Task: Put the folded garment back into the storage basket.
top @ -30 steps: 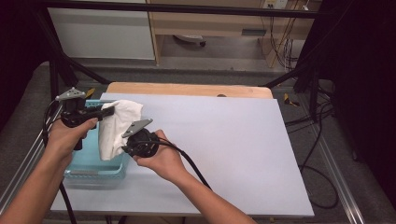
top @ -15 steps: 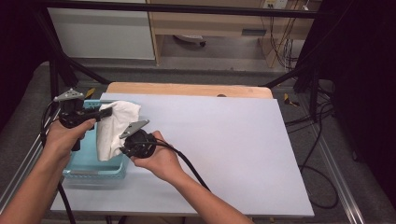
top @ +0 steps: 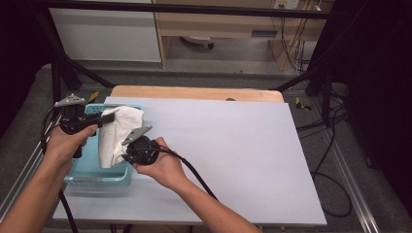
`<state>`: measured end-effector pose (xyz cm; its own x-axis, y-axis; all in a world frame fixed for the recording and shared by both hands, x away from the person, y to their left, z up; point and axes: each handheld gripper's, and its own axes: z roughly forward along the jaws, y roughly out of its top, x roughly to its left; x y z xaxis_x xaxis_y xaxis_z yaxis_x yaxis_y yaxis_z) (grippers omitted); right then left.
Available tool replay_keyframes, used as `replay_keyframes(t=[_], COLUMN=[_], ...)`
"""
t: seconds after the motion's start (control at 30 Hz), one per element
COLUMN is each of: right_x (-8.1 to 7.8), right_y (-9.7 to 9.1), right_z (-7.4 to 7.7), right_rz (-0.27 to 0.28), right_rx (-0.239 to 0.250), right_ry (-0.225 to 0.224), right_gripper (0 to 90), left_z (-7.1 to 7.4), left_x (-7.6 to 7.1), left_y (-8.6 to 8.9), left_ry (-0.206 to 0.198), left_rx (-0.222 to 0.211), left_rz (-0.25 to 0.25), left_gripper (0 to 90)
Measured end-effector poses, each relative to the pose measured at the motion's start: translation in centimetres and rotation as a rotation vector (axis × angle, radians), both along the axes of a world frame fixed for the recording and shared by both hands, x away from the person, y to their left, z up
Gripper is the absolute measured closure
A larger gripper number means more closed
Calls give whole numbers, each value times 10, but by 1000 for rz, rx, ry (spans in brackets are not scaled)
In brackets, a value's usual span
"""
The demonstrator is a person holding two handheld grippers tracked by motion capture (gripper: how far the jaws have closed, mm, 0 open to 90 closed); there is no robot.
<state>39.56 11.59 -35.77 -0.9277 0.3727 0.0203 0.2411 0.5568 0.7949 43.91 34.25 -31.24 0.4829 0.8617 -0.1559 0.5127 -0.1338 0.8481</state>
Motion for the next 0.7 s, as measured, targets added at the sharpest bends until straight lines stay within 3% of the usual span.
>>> replay_keyframes(t=[0.7], right_x=[-1], right_y=[11], right_z=[-8], right_rz=[8], right_rx=[2], right_ry=[11], right_gripper=[830], left_z=[-5], left_x=[-3], left_y=[9], left_ry=[8], left_rx=[6], left_rz=[8], left_gripper=[699])
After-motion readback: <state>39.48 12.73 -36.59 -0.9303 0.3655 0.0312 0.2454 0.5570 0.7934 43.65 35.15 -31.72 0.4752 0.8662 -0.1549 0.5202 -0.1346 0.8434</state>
